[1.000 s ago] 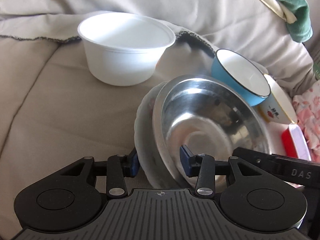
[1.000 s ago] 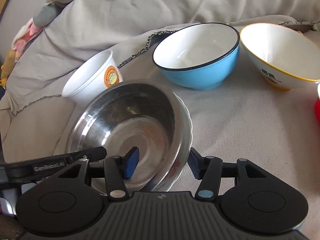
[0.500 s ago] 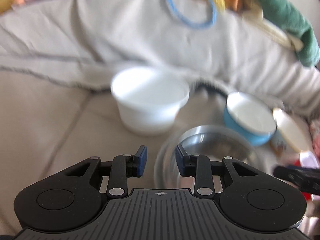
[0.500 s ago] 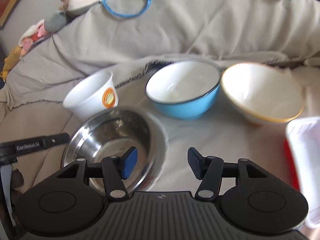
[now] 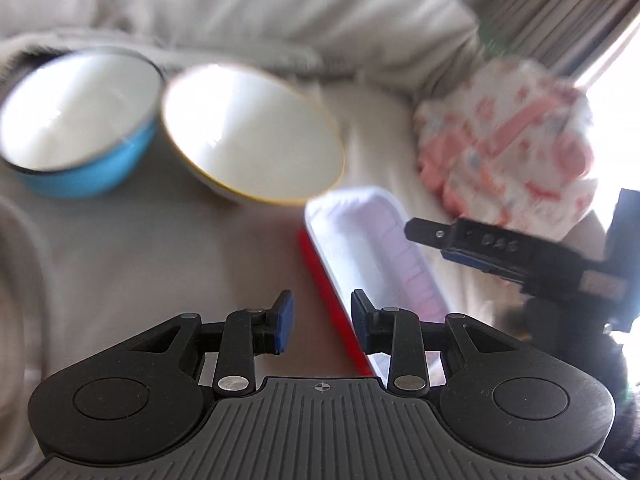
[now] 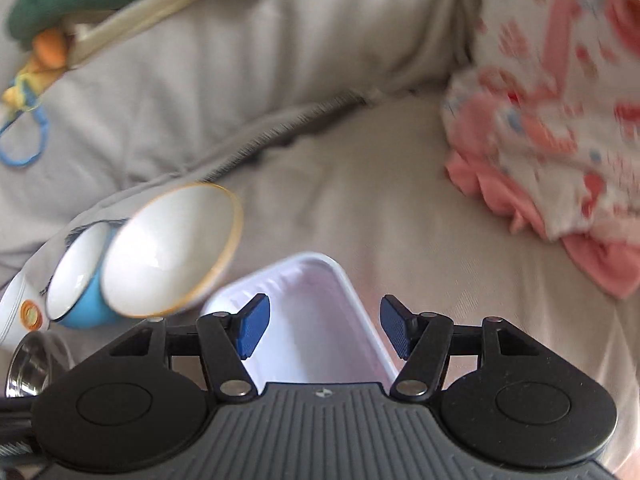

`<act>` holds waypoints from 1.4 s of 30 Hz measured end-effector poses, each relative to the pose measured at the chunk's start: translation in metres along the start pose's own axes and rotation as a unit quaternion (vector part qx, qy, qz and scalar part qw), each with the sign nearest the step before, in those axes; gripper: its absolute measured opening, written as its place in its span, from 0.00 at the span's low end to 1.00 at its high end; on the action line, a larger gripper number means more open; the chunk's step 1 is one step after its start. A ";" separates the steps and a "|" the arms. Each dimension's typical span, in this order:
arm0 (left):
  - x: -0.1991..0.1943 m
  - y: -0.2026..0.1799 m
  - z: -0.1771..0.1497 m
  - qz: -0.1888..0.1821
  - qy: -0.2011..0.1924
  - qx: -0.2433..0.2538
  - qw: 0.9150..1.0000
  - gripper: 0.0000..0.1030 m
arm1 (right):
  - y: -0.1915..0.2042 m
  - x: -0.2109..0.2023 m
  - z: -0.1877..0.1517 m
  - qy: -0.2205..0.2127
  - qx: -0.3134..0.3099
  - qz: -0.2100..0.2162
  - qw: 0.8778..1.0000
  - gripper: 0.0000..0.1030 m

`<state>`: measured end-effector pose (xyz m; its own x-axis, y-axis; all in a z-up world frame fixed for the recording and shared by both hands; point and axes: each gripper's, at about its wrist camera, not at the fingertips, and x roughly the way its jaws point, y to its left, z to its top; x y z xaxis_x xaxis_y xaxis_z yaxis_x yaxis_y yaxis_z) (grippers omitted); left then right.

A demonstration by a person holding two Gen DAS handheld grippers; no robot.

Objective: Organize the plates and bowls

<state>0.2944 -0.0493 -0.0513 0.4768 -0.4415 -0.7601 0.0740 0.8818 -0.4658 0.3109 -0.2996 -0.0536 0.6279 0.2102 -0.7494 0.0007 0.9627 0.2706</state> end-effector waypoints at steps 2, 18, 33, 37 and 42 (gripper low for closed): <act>0.021 -0.005 0.000 0.021 0.014 -0.006 1.000 0.33 | -0.016 0.015 0.000 0.035 0.033 0.015 0.999 0.60; 0.055 -0.023 0.022 -0.037 0.000 0.010 0.999 0.29 | -0.049 0.021 0.000 -0.001 0.086 0.027 0.996 0.62; -0.041 0.080 0.035 0.016 -0.097 -0.155 0.983 0.29 | 0.044 0.020 0.049 -0.088 -0.031 -0.023 0.995 0.63; -0.028 0.056 0.020 -0.029 -0.057 -0.099 0.993 0.29 | 0.025 0.031 0.045 -0.077 -0.009 -0.046 0.996 0.63; 0.006 0.028 0.006 -0.062 -0.005 -0.083 0.995 0.29 | -0.012 0.047 0.035 -0.027 0.063 -0.035 0.997 0.63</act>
<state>0.3048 -0.0260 -0.0659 0.4818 -0.5421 -0.6885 -0.0133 0.7811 -0.6243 0.3677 -0.3073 -0.0711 0.6637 0.1308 -0.7365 0.1414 0.9449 0.2953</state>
